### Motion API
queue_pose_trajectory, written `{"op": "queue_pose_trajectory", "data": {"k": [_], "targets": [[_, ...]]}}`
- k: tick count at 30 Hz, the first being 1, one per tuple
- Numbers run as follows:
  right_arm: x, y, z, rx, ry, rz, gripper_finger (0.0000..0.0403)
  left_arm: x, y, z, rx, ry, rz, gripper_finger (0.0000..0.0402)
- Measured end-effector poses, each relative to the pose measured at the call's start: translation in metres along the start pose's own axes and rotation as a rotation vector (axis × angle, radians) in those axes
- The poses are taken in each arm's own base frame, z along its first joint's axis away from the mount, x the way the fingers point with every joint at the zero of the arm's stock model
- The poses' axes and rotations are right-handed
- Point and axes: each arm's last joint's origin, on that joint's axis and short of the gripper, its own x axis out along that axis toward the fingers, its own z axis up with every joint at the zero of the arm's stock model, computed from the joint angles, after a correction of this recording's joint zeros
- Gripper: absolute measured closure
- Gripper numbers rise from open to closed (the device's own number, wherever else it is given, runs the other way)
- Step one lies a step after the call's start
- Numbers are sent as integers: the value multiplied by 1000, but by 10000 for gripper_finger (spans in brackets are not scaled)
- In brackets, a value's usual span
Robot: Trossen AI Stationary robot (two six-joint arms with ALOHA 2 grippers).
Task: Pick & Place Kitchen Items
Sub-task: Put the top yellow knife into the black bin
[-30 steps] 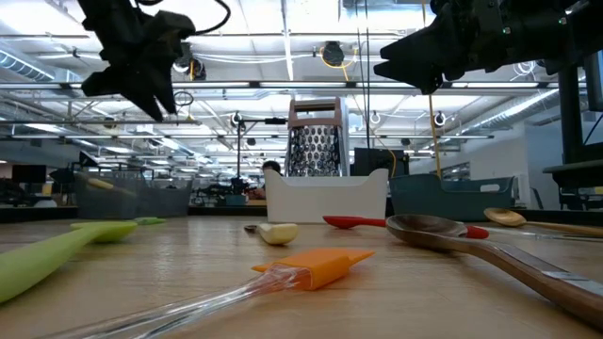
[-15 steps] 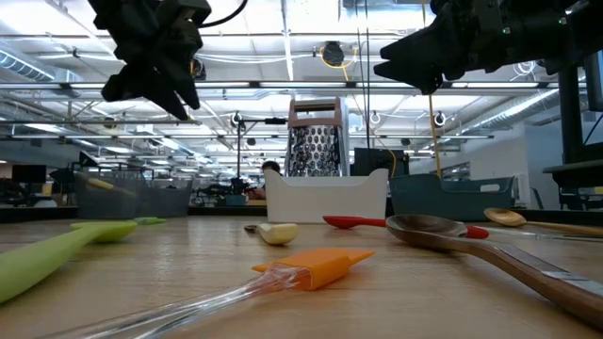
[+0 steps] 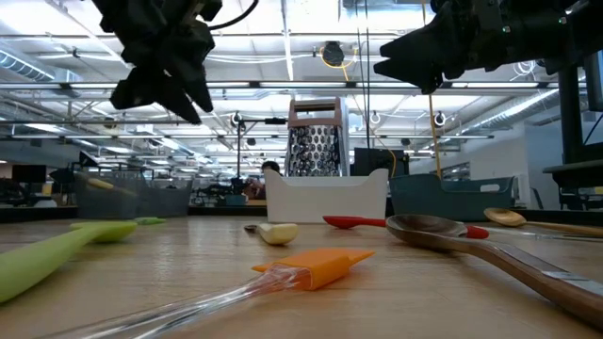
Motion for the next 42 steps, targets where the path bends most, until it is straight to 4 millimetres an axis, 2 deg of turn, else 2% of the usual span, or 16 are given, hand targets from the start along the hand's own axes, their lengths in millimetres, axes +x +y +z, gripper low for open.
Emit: {"op": "queue_pose_trajectory", "data": {"k": [11,23,42], "targets": [[0,0,0,0,0,0,179,-2,-7,-3,-7,-20,-46,282],[0,0,0,0,1,0,179,5,-16,-8,-17,-29,-91,282],[0,0,1,-4,-6,0,179,36,-26,-20,-88,-24,-80,282]]}}
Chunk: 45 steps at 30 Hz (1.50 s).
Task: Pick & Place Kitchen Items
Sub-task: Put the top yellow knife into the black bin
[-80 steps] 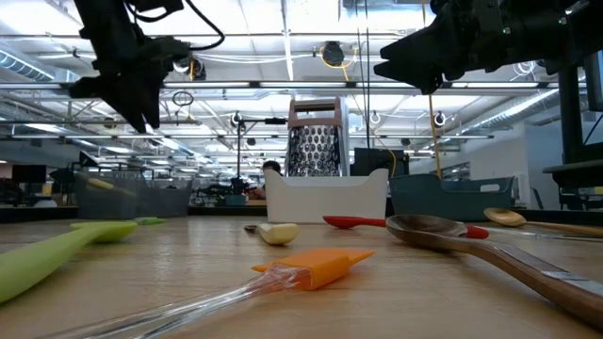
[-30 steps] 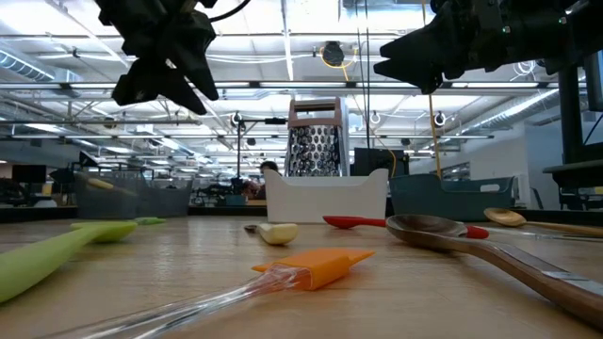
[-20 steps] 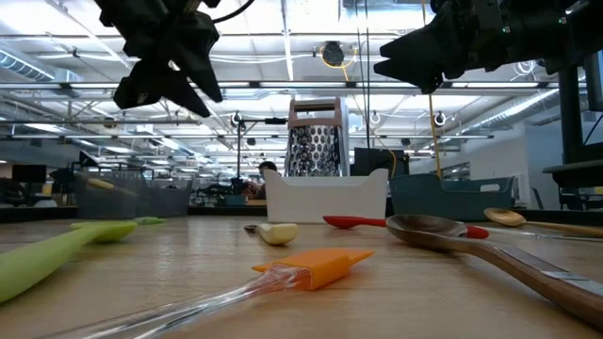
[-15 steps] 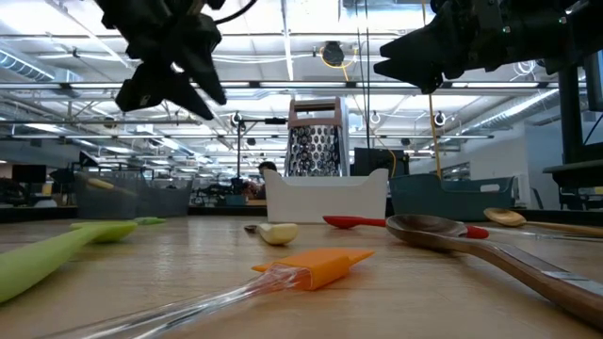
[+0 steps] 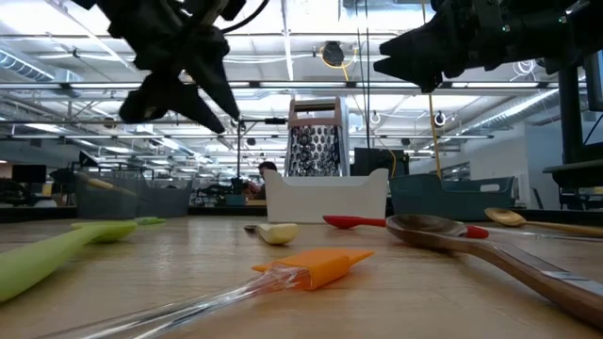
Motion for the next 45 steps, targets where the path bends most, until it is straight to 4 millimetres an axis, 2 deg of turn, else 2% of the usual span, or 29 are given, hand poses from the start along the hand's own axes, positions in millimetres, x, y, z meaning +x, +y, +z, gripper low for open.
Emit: {"op": "queue_pose_trajectory", "data": {"k": [23,32,45], "targets": [[3,0,-5,-8,32,0,179,54,1,-18,-156,22,20,282],[5,1,-8,-9,40,0,179,65,5,-23,-189,26,44,282],[6,1,-10,-10,48,0,179,65,7,-22,-221,-1,63,282]]}}
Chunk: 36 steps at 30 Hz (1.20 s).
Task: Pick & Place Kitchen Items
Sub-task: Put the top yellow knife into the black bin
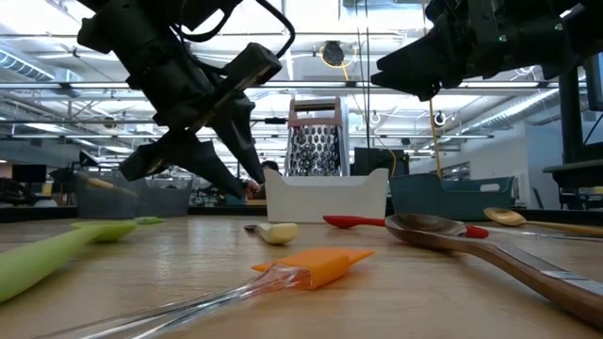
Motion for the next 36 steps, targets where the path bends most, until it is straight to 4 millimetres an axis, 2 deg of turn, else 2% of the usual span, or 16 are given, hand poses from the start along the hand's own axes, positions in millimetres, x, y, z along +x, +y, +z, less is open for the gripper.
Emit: {"op": "queue_pose_trajectory", "data": {"k": [18,27,36], "targets": [[0,0,0,0,3,0,179,0,0,0,5,-47,11,282],[0,0,-1,-1,8,0,179,12,8,-4,16,-37,59,282],[0,0,-2,3,21,1,179,22,6,-5,9,-54,21,282]]}}
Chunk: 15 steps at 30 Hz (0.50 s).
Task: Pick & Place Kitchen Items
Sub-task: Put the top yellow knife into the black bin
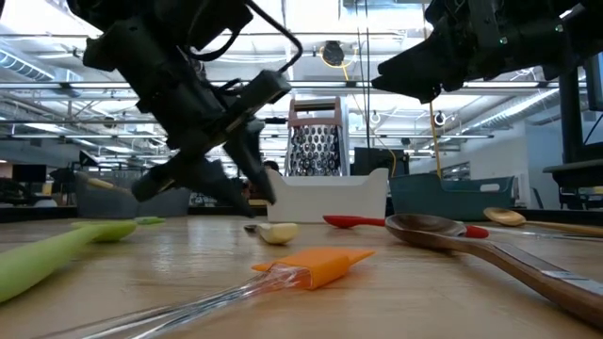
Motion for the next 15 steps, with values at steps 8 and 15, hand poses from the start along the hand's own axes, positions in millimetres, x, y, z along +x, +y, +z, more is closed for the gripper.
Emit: {"op": "queue_pose_trajectory", "data": {"k": [8,15], "targets": [[0,0,-2,35,18,0,179,0,-1,1,0,-18,-10,282],[0,0,-2,35,19,0,179,7,3,0,-5,-20,11,282]]}}
